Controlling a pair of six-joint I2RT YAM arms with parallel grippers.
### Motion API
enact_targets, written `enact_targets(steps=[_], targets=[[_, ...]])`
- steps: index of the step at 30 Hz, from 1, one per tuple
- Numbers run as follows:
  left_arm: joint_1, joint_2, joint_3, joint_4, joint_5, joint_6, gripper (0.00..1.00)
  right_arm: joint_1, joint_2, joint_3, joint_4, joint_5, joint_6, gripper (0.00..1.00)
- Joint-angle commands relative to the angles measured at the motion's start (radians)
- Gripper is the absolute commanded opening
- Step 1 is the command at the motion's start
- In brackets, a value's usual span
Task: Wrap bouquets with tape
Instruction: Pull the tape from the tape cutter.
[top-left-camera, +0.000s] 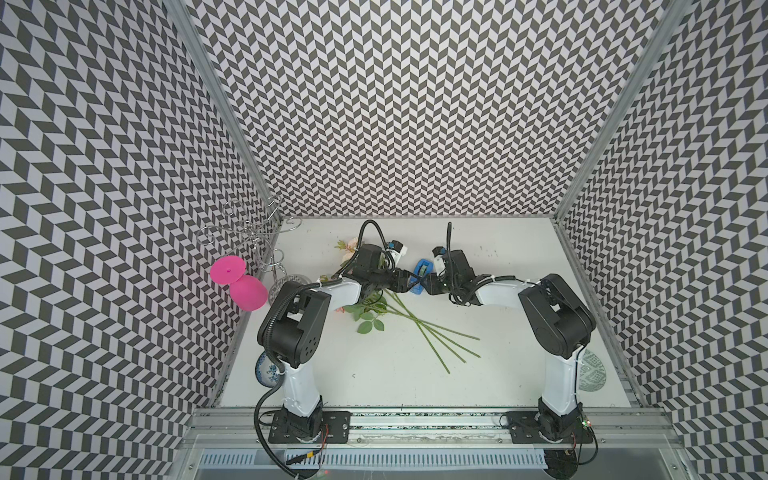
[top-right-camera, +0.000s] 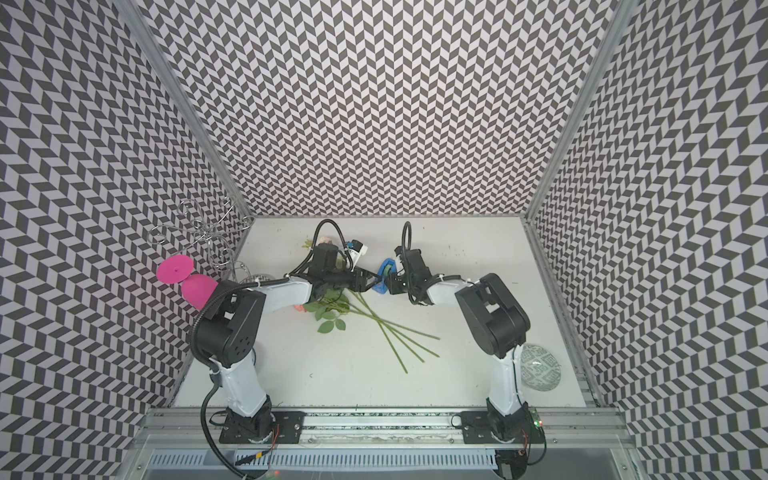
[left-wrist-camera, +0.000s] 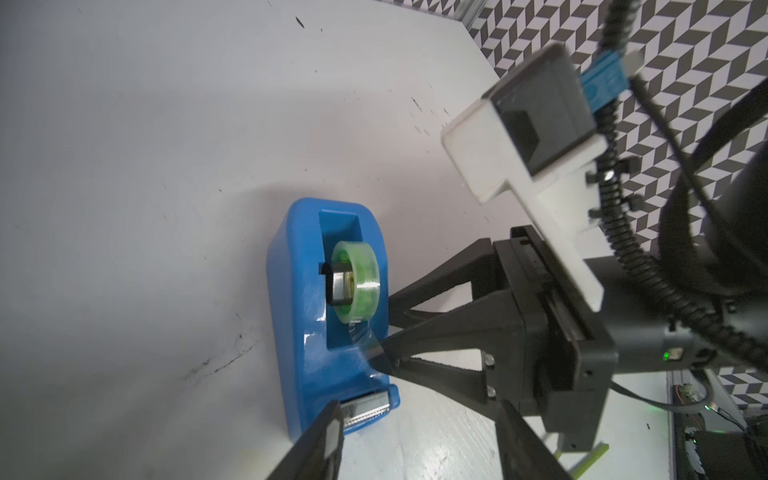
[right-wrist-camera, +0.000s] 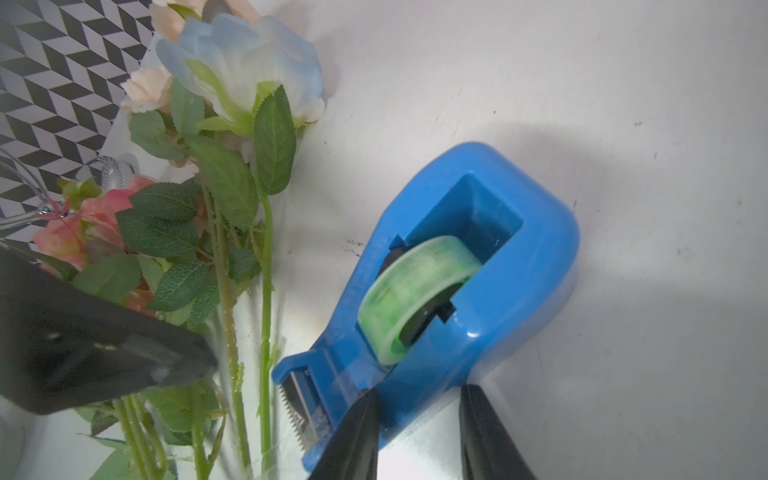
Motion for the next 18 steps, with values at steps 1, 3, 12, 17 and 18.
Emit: enact_targets(steps=[1,3,12,17,18], targets=[[-0.001,0.009,0.000,0.037,0.032,0.012,0.56,-0.003,0.045,-0.011,-0.039,0.031,-0.027,0.34],[0.003,0.016,-0.009,0.041,0.026,0.006,0.56,-0.004,0.048,-0.009,-0.039,0.026,-0.027,0.34],[0.000,-0.009,-0.109,0.155,0.058,-0.053,0.48,-0.005,0.052,-0.014,-0.036,0.026,-0.030,0.34],[-0.005,0.005,-0.108,0.170,0.060,-0.048,0.47,-0.004,0.049,-0.011,-0.037,0.025,-0.033,0.34],[-0.004,0.011,-0.100,0.167,0.065,-0.046,0.47,-0.005,0.047,-0.011,-0.042,0.027,-0.035,0.34]])
